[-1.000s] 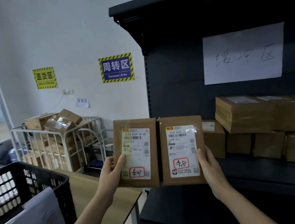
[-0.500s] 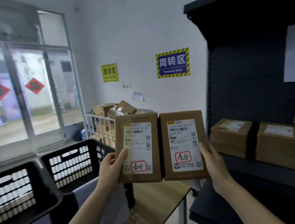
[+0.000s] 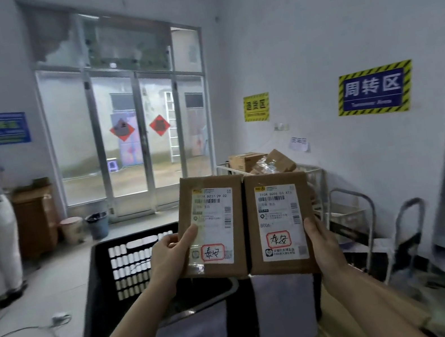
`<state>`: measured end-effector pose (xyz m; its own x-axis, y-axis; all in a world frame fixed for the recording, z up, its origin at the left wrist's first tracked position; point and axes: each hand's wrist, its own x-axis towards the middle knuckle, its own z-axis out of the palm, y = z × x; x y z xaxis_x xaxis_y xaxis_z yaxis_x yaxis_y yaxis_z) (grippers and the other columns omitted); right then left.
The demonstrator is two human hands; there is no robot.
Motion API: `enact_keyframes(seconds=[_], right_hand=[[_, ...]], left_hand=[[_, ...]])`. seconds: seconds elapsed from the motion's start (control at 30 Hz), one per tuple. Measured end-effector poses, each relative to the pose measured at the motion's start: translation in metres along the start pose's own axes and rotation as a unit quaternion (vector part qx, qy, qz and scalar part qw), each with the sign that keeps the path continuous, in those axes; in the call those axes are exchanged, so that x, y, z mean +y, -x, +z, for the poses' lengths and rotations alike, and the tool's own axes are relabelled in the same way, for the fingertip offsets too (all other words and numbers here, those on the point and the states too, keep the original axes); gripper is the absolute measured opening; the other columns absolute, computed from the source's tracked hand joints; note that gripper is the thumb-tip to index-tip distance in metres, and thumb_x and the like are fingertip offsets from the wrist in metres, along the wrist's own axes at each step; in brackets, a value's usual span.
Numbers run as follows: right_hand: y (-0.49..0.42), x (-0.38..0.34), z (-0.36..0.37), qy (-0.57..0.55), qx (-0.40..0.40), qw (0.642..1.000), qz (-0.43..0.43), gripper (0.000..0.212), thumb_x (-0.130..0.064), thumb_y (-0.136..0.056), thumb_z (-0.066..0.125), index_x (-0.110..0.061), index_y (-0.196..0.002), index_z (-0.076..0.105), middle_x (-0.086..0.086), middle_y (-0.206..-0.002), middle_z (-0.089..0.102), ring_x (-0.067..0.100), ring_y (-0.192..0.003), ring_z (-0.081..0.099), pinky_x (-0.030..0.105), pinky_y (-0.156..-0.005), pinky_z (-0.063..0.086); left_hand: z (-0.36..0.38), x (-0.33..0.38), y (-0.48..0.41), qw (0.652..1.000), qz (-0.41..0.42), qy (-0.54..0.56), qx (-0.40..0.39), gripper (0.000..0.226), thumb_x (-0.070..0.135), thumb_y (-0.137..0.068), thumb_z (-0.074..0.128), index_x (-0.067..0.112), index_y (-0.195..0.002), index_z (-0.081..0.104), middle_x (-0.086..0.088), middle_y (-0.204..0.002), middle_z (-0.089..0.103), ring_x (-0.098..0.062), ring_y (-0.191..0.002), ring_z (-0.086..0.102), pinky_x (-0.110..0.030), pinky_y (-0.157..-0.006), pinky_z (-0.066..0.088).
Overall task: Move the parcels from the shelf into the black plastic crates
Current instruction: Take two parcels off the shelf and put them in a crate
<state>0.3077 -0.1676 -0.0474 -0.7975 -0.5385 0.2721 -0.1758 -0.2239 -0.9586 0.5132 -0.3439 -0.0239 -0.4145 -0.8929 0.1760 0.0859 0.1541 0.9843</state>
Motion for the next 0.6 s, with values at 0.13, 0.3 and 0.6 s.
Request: enact_keyframes(seconds=[0.13,0.3,0.6], right_hand=[[-0.012,0.008,0.074,-0.005,-0.035,0.999,0.000,0.029,-0.043,-0.095,0.043,-0.037,-0.120,0.057,-0.001,-0.110,0.068,0.022,-0.103,0.064,0.047,-0.093,0.050],[-0.028,0.021,0.151,-0.034,-0.082,0.996,0.005,0.023,-0.040,-0.096,0.044,-0.035,-0.113,0.059,-0.005,-0.095,0.073,0.016,-0.087,0.070,0.033,-0.071,0.057],[-0.070,0.052,0.236,-0.037,-0.142,0.988,0.045,0.029,-0.040,-0.095,0.047,-0.030,-0.121,0.055,0.002,-0.099,0.071,0.023,-0.091,0.069,0.039,-0.077,0.056]], left_hand=[[-0.062,-0.007,-0.031,1.000,0.009,0.000,0.023,0.041,0.043,-0.077,0.068,0.009,-0.099,0.061,-0.003,-0.081,0.072,-0.009,-0.060,0.070,-0.018,-0.047,0.050],[-0.123,-0.022,-0.059,0.998,0.020,0.015,0.051,0.044,0.041,-0.081,0.066,0.015,-0.115,0.055,-0.004,-0.091,0.072,-0.015,-0.070,0.073,-0.026,-0.056,0.057],[-0.166,-0.056,-0.113,0.994,0.004,0.002,0.109,0.007,0.041,-0.086,0.060,0.037,-0.084,0.055,0.001,-0.091,0.071,-0.022,-0.082,0.071,-0.046,-0.079,0.057]])
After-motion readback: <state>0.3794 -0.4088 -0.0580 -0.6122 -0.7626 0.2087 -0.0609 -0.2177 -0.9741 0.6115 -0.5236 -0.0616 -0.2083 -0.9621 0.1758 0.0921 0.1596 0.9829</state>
